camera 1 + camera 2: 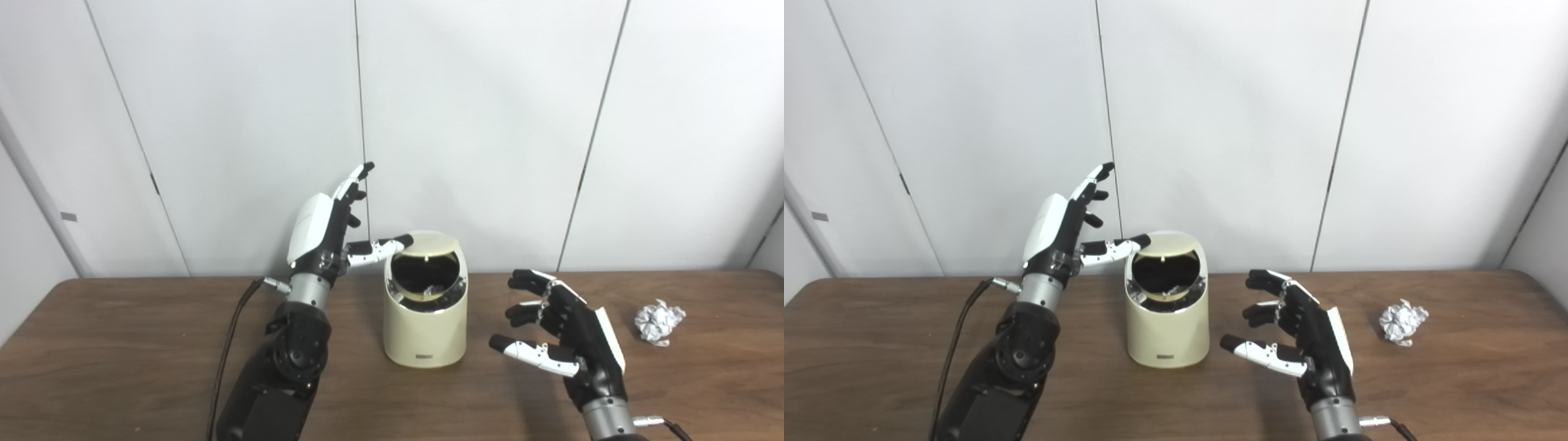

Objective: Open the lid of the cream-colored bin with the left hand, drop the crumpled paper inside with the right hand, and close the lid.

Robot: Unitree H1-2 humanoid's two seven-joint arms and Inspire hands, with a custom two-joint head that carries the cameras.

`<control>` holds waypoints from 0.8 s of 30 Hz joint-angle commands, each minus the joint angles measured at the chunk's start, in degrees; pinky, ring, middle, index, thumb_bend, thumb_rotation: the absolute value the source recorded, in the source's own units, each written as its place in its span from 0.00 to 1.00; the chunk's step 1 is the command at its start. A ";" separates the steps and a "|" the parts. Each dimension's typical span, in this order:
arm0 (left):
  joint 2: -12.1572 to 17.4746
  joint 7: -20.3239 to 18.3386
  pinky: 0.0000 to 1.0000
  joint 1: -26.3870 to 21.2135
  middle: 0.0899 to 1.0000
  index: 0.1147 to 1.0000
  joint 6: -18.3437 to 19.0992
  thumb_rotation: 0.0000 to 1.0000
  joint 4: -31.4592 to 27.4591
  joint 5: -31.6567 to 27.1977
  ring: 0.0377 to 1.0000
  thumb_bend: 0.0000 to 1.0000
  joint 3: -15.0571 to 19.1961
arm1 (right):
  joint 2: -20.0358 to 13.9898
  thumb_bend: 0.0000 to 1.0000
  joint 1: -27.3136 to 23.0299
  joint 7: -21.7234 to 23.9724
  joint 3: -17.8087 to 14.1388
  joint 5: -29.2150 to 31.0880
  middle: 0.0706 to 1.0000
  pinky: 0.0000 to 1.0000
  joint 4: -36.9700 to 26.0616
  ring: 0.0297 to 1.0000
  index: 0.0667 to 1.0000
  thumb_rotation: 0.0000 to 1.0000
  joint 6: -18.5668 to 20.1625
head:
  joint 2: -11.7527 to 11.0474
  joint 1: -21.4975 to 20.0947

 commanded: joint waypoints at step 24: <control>-2.16 -8.90 0.62 12.35 0.82 0.87 -1.87 0.48 -14.95 -25.87 0.77 0.84 7.89 | -0.99 0.72 -1.02 0.43 -0.25 0.46 0.69 0.59 -0.98 0.53 0.66 0.02 -1.05 | 0.45 0.75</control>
